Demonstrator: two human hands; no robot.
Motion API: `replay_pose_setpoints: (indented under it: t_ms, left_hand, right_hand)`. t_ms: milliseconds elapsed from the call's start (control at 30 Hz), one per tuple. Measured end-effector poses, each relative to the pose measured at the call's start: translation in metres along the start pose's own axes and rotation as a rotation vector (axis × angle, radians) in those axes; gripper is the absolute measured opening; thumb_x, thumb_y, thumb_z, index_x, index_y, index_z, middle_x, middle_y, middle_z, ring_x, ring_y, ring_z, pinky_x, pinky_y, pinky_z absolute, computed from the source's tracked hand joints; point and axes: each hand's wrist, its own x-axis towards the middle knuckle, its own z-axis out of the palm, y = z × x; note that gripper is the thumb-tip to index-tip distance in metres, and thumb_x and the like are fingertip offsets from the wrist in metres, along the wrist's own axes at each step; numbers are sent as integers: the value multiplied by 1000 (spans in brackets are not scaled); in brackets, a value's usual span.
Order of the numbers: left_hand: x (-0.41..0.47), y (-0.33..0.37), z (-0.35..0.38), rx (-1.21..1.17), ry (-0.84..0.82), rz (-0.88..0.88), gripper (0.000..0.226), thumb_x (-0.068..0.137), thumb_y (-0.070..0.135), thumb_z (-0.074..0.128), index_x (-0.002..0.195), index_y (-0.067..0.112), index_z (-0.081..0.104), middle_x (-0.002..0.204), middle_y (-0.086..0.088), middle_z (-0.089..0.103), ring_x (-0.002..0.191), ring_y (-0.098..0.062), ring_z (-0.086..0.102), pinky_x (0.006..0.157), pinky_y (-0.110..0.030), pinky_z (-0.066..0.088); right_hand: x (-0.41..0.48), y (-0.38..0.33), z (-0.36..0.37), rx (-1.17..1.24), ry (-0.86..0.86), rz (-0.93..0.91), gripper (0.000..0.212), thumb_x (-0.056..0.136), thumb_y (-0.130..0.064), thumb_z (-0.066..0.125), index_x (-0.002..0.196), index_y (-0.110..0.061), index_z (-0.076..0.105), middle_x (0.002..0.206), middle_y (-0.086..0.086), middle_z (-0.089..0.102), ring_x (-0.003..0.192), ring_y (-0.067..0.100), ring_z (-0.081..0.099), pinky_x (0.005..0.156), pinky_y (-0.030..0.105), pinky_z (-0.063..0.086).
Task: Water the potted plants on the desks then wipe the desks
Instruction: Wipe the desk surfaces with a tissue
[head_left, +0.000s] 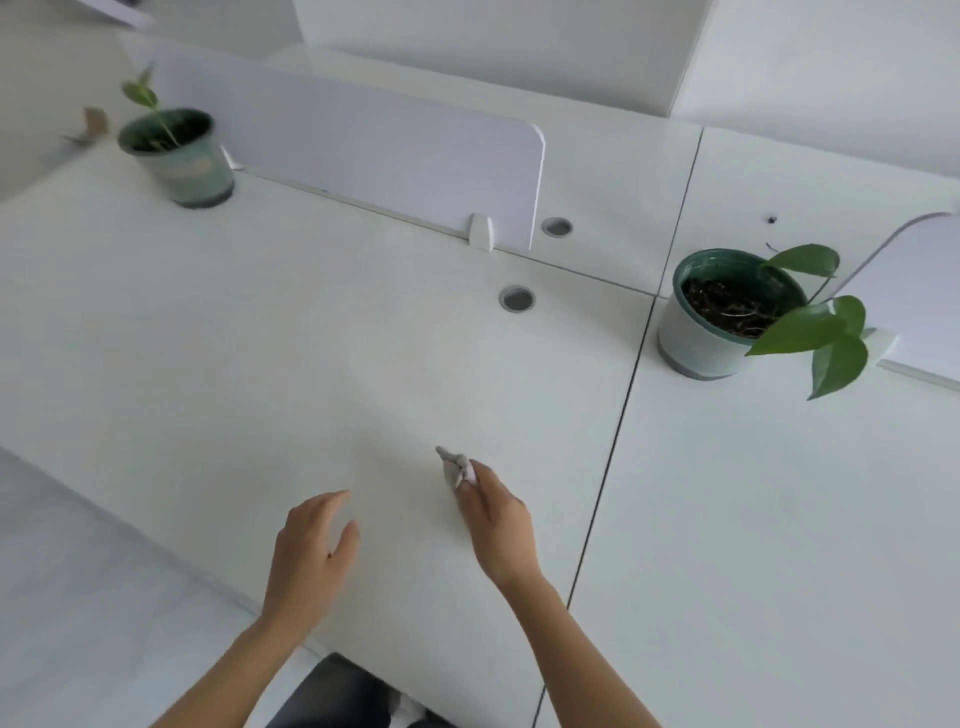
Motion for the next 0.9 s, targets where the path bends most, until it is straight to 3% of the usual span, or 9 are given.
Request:
replay_pose_setpoints:
  t_ms: [233, 300, 400, 467, 533, 633, 733, 800, 900]
  left_hand:
    - [-96, -102, -59, -86, 154, -382, 33, 90, 12, 52, 122, 4, 55, 120, -15, 59, 112, -30, 53, 88, -40, 39]
    - [-115, -112, -63, -169, 211, -441, 34, 90, 9, 52, 123, 6, 53, 119, -13, 59, 105, -27, 54, 85, -37, 40]
    - [-137, -121, -64, -289, 259, -503, 33, 90, 9, 51, 123, 8, 53, 114, -9, 60, 95, -22, 54, 80, -34, 39]
    - [-150, -131, -68, -348, 225, -502, 33, 91, 11, 50, 123, 11, 53, 109, -5, 61, 90, -19, 56, 78, -30, 40]
    - [-163, -153, -78, -333, 66, -486, 33, 92, 20, 48, 125, 18, 49, 106, 2, 58, 90, -12, 56, 77, -24, 40]
    - [-194, -196, -108, -291, -183, -568, 28, 94, 31, 45, 122, 30, 44, 108, 3, 56, 97, -13, 56, 81, -23, 40]
    - [-225, -236, -143, -465, -9, -674, 22, 94, 26, 46, 116, 26, 50, 110, -6, 60, 100, -22, 57, 82, -27, 38]
    - [-240, -264, -163, -466, 115, -733, 30, 95, 25, 45, 122, 16, 52, 116, -10, 59, 102, -24, 55, 83, -29, 37]
    - [-254, -298, -185, -526, 247, -826, 30, 95, 24, 45, 119, 10, 55, 118, -13, 60, 108, -29, 56, 86, -33, 40]
  right_hand:
    - [-43, -9, 69, 33, -273, -58, 21, 97, -32, 36, 98, -48, 49, 121, -36, 56, 116, -8, 51, 92, 14, 40]
    - [-52, -18, 85, -26, -331, -72, 25, 97, -27, 37, 95, -50, 48, 111, -48, 53, 108, -14, 52, 85, 7, 38]
    - [-67, -32, 115, -138, -422, -115, 26, 97, -22, 38, 99, -46, 49, 84, -57, 50, 77, -17, 54, 65, 4, 36]
    - [-77, -39, 140, -196, -457, -136, 22, 96, -23, 39, 98, -38, 54, 67, -44, 54, 61, -8, 51, 55, 10, 33]
    - [-90, -44, 170, -236, -461, -135, 18, 96, -27, 39, 98, -26, 58, 58, -21, 55, 52, 0, 45, 52, 17, 31]
    - [-118, -49, 219, -298, -488, -131, 20, 96, -32, 38, 101, -29, 58, 73, -8, 63, 62, 5, 54, 60, 27, 42]
    - [-149, -52, 268, -367, -525, -126, 22, 94, -33, 38, 103, -27, 58, 95, 6, 70, 86, 23, 63, 78, 38, 50]
    - [-164, -56, 296, -384, -554, -113, 21, 94, -31, 39, 102, -32, 58, 93, -1, 71, 87, 21, 64, 79, 37, 50]
    - [-177, -71, 325, -399, -609, -115, 33, 95, -22, 41, 89, -54, 48, 77, -35, 63, 76, -8, 60, 69, 15, 44]
